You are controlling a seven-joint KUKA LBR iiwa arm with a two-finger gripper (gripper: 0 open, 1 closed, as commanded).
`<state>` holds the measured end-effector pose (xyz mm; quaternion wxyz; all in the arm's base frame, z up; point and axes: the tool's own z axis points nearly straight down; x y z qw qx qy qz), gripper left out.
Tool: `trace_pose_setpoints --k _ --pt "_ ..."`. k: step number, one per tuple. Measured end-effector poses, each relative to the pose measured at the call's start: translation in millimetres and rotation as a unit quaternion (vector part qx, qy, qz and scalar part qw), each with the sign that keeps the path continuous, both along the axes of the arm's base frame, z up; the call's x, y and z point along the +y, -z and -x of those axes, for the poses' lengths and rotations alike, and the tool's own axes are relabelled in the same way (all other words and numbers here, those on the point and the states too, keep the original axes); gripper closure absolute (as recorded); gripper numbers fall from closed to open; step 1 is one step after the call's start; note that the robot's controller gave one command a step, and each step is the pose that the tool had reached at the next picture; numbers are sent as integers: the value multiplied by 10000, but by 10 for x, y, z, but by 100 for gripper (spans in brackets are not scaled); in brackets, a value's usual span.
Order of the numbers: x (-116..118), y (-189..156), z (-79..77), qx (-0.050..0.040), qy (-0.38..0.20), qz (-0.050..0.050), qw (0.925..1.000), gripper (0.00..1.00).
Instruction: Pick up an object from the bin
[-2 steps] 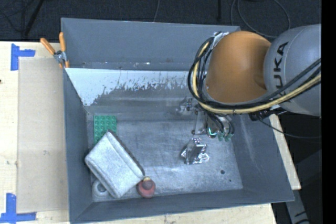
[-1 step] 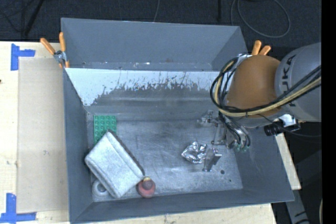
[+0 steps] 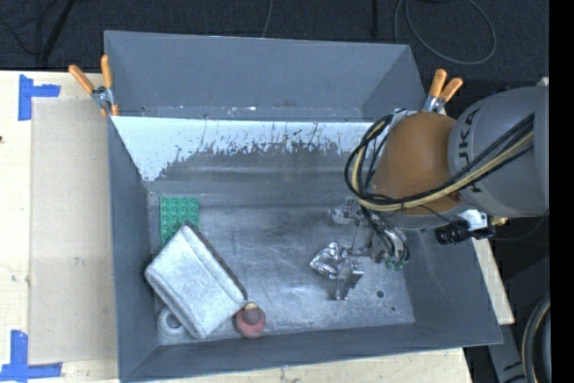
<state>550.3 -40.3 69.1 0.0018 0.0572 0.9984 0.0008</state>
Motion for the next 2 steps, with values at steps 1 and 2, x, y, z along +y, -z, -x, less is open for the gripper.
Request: trace_pose_setpoints --k 1,2 --pt "-1 -57 -23 -19 5 0 10000 100" --pt "95 -1541 -68 -21 381 3 9993 100"
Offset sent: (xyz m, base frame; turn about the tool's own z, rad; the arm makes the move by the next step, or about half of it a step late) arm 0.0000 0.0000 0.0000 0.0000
